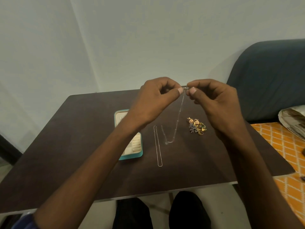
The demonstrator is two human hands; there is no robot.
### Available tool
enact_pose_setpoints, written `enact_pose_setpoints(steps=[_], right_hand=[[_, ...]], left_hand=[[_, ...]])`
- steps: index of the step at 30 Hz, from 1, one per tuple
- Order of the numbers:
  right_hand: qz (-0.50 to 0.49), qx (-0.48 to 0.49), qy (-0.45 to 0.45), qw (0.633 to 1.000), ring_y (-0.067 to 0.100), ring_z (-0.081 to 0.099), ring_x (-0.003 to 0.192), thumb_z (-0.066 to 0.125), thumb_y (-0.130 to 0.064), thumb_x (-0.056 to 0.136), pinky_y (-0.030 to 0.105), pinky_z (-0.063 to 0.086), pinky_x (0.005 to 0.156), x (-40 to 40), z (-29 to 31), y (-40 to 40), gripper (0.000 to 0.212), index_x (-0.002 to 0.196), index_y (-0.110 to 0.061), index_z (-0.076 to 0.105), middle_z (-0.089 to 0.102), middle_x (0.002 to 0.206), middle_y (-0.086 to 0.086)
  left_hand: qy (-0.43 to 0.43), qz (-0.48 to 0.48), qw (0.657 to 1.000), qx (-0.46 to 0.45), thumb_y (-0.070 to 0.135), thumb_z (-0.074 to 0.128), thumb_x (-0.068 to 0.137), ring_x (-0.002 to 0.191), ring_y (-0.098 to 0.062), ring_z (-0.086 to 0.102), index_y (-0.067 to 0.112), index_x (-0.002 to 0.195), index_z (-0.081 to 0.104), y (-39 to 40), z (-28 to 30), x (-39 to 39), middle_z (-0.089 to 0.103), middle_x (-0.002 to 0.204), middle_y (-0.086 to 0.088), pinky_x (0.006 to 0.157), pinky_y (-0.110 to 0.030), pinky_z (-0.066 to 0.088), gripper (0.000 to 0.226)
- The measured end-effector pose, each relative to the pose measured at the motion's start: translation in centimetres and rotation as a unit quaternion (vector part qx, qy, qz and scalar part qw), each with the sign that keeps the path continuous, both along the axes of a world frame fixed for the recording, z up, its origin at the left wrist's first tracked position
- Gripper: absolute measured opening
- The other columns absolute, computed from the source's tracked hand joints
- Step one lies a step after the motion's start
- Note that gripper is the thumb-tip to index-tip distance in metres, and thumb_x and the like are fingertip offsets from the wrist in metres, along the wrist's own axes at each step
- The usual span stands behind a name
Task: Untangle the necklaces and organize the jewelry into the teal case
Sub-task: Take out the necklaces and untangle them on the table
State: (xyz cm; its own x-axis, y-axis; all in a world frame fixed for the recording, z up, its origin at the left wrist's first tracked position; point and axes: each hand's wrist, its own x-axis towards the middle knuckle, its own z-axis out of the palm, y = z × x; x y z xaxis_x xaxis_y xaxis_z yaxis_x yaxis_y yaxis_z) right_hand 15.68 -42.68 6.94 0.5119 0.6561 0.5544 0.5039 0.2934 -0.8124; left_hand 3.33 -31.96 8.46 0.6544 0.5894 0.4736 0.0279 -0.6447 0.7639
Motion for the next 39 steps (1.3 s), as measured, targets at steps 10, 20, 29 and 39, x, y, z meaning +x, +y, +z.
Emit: enact_pose_setpoints(steps=[10,20,29,39], right_hand=[[-0.015,0.007,0.022,1.000,0.008,0.064,0.078,0.064,-0.012,0.087,0.018,0.051,0.069,-0.1,-0.3,0.2,0.014,0.099,-0.011,0.069,0.070,0.088,0.000],[-0.076,0.009,-0.026,0.997,0.006,0.065,0.077,0.064,-0.014,0.087,0.014,0.050,0.069,-0.6,-0.4,0.1,0.012,0.097,-0.015,0.071,0.069,0.085,-0.008],[-0.079,-0.017,-0.045,0.996,0.006,0.066,0.080,0.064,-0.019,0.087,0.018,0.053,0.072,-0.8,-0.6,0.1,0.014,0.099,-0.016,0.072,0.071,0.087,-0.007],[-0.098,-0.003,-0.104,0.990,-0.004,0.062,0.083,0.062,-0.019,0.089,0.007,0.046,0.071,-0.9,-0.4,0.3,0.010,0.094,-0.027,0.065,0.062,0.084,-0.023]], left_hand=[[-0.035,0.043,0.997,0.044,0.028,0.063,0.079,0.067,-0.003,0.056,0.025,0.082,0.067,-0.6,-0.6,0.6,0.066,0.075,0.007,0.063,-0.028,0.050,0.006],[-0.024,0.049,0.967,0.249,0.023,0.065,0.086,0.076,0.001,0.055,0.017,0.101,0.073,-0.4,0.9,0.3,0.071,0.089,0.003,0.069,-0.011,0.041,0.018],[-0.010,0.064,0.968,0.244,0.023,0.061,0.087,0.072,0.003,0.051,0.017,0.091,0.071,-0.4,0.3,0.5,0.064,0.083,0.010,0.067,-0.006,0.036,0.012],[0.053,0.044,0.984,0.166,0.027,0.063,0.088,0.071,0.006,0.053,0.020,0.093,0.072,-0.4,-0.5,0.4,0.065,0.082,0.013,0.067,-0.015,0.042,0.013]])
